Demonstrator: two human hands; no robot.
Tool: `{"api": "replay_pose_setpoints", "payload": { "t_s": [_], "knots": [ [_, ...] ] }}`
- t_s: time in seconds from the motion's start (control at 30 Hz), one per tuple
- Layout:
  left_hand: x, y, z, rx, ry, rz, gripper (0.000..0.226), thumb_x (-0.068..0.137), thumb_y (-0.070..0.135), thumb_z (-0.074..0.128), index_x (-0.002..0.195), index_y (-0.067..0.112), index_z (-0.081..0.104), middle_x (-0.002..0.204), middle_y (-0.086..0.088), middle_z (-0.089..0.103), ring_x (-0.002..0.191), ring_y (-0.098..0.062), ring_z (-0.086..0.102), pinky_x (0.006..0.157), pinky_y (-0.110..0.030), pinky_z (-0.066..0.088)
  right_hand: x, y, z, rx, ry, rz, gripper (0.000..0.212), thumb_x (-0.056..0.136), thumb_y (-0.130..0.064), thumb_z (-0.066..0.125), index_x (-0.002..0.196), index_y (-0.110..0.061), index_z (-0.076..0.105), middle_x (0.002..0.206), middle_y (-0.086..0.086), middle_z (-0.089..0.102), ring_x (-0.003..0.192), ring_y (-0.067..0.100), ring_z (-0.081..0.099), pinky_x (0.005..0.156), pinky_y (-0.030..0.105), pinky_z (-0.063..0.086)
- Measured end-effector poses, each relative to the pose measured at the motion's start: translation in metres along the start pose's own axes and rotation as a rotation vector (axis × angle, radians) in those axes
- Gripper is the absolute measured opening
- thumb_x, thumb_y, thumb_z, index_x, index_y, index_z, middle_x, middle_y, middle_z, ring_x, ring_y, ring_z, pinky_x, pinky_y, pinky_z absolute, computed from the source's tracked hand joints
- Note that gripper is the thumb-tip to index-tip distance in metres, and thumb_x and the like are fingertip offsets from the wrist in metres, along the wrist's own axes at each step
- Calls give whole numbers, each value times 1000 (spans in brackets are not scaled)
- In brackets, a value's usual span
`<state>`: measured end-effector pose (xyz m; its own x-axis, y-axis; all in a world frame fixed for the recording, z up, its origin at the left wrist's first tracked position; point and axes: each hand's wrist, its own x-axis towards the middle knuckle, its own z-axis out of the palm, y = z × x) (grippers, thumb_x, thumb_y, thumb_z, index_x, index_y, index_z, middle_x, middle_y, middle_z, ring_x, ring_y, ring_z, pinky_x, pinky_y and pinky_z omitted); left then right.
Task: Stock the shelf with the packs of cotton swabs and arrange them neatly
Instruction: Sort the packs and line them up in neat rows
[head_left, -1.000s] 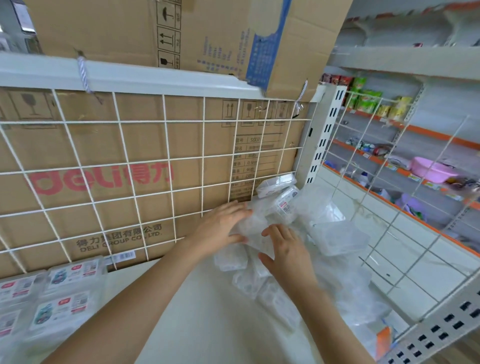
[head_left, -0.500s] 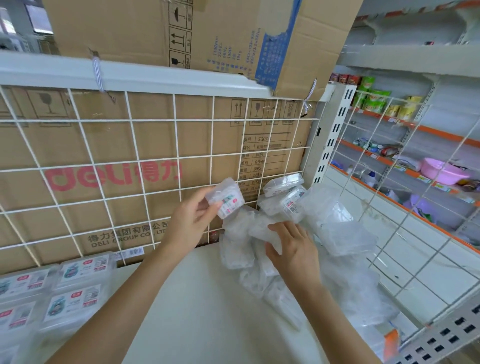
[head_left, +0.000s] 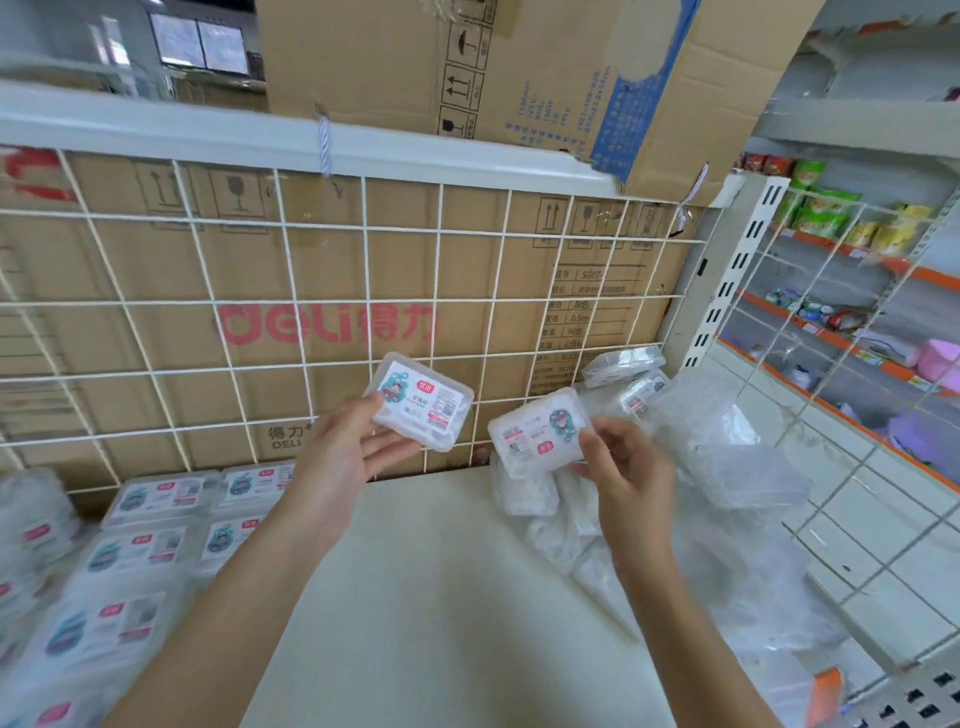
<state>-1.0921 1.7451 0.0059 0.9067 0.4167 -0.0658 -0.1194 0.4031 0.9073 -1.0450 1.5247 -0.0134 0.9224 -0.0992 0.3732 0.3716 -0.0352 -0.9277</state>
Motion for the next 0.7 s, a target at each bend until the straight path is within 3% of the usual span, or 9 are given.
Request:
{"api": "replay_pose_setpoints", "payload": {
  "t_s": [0.1, 0.2, 0.27, 0.4, 0.47, 0.57, 0.7],
  "knots": [
    [-15, 5, -18, -28, 22, -28, 17, 96, 13, 46, 104, 2, 56, 103, -18, 68, 83, -23, 71, 71, -31, 59, -14, -3, 12, 235, -16, 201, 17, 92, -4, 55, 107, 0, 61, 87, 13, 64, 81, 20, 65, 59, 22, 52],
    [-30, 9, -39, -63, 8, -14, 33, 82, 12, 56, 112, -4, 52, 105, -18, 68, 86, -25, 71, 69, -30, 59, -27, -6, 22, 357, -41, 328, 24, 90, -1, 55, 114, -3, 57, 92, 19, 58, 89, 27, 64, 62, 22, 54],
    [-40, 11, -52, -23, 13, -1, 26, 87, 8, 53, 110, -3, 51, 102, -15, 70, 87, -25, 71, 67, -28, 58, -35, -7, 30, 370, -69, 371, 26, 89, 2, 56, 114, -7, 56, 91, 19, 57, 91, 26, 65, 65, 23, 55],
    [-55, 12, -80, 60, 83, 14, 7, 94, 6, 48, 99, 4, 52, 98, -12, 72, 85, -23, 71, 68, -28, 59, -52, -8, 46, 397, -170, 391, 20, 88, 2, 56, 100, -12, 63, 91, 12, 62, 88, 19, 64, 69, 22, 53],
    [-63, 13, -96, 147, 96, 58, 15, 86, 14, 60, 101, 10, 58, 95, -9, 73, 84, -21, 71, 66, -27, 58, -61, -8, 56, 403, -223, 375, 13, 88, -3, 56, 92, -11, 66, 93, 6, 66, 84, 16, 62, 72, 24, 51],
    [-75, 17, -112, 276, 105, 79, 29, 74, 26, 62, 102, 20, 63, 86, -1, 72, 82, -16, 69, 59, -21, 53, -73, -12, 72, 382, -310, 364, 7, 86, -9, 61, 89, -13, 66, 77, -3, 66, 68, 11, 61, 61, 20, 48],
    [-87, 18, -116, 315, 54, 8, 19, 93, 15, 52, 106, 25, 62, 94, -4, 72, 84, -19, 69, 65, -29, 54, -91, -25, 100, 437, -449, 327, 20, 71, -15, 76, 87, -10, 65, 74, -3, 67, 69, 11, 63, 63, 20, 50]
  ]
}}
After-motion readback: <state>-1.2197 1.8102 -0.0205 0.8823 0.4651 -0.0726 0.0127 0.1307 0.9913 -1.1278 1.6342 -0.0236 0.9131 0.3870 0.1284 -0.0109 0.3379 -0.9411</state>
